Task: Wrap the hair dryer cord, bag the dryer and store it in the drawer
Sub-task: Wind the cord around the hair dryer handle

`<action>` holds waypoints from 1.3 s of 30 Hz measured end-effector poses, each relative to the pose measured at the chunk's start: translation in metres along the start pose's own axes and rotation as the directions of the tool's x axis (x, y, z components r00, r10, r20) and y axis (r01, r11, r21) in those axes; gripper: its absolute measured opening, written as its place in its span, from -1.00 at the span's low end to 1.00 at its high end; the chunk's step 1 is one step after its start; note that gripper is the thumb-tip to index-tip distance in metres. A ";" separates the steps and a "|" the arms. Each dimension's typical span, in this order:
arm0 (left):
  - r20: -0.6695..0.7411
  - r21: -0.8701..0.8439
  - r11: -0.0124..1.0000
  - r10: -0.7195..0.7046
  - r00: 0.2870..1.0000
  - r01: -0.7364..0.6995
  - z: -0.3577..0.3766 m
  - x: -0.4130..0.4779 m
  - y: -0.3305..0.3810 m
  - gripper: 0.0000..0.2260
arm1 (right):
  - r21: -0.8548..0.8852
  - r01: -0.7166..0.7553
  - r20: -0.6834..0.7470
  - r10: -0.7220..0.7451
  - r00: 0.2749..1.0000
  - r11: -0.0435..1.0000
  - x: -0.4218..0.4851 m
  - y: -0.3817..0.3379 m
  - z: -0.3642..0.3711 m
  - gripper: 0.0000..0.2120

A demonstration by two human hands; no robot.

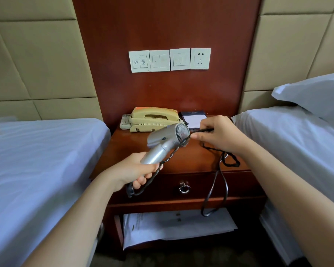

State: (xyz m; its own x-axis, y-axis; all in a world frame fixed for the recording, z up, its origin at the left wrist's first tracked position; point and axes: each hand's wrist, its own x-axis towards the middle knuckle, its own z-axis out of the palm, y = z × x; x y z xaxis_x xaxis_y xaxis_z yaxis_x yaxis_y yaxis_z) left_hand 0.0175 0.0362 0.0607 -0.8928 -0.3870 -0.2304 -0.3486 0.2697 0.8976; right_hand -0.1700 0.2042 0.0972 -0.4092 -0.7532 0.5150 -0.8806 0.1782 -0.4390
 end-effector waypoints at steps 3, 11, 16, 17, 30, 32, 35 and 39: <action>0.097 -0.005 1.000 -0.011 0.995 0.011 0.006 -0.004 0.004 -0.93 | -0.053 0.009 -0.049 -0.012 0.999 0.999 0.001 -0.001 -0.001 -0.55; 0.316 -0.176 0.971 -0.102 0.943 0.164 0.021 -0.004 0.010 -0.42 | -0.141 -0.028 -0.098 0.014 0.995 0.990 0.000 0.001 -0.011 -0.32; 0.474 -0.089 0.992 -0.039 0.880 0.092 0.022 -0.010 0.009 -0.48 | -0.161 -0.026 0.011 0.029 1.000 0.987 0.000 0.003 -0.016 -0.52; 0.488 -0.053 0.996 -0.035 0.872 0.070 0.022 -0.010 0.009 -0.56 | -0.142 -0.030 0.048 0.037 0.998 0.989 0.001 0.004 -0.017 -0.55; 0.539 -0.395 0.918 0.215 0.815 0.020 0.002 -0.007 0.016 -0.43 | 0.371 -0.182 0.097 0.156 0.983 0.911 -0.012 0.039 0.006 -0.73; 0.536 -0.388 0.922 0.219 0.815 0.007 0.004 -0.006 0.014 -0.43 | 0.399 -0.200 0.083 0.182 0.980 0.895 -0.014 0.039 0.007 -0.59; 0.524 -0.444 0.896 0.250 0.814 0.011 0.005 -0.005 0.014 -0.45 | 0.397 -0.250 0.121 0.220 0.968 0.883 -0.015 0.042 0.012 -0.64; 0.380 -0.592 0.804 0.331 0.863 -0.048 0.000 0.000 0.018 -0.47 | 0.434 -0.426 0.341 0.293 0.893 0.794 -0.020 0.040 0.021 -0.59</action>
State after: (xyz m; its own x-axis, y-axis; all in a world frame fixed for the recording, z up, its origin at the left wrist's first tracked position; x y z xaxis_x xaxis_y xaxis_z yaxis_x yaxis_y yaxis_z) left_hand 0.0116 0.0409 0.0766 -0.9949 0.0904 -0.0444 -0.0687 -0.2866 0.9556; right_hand -0.1922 0.2129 0.0544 -0.5420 -0.8366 0.0802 -0.4212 0.1878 -0.8873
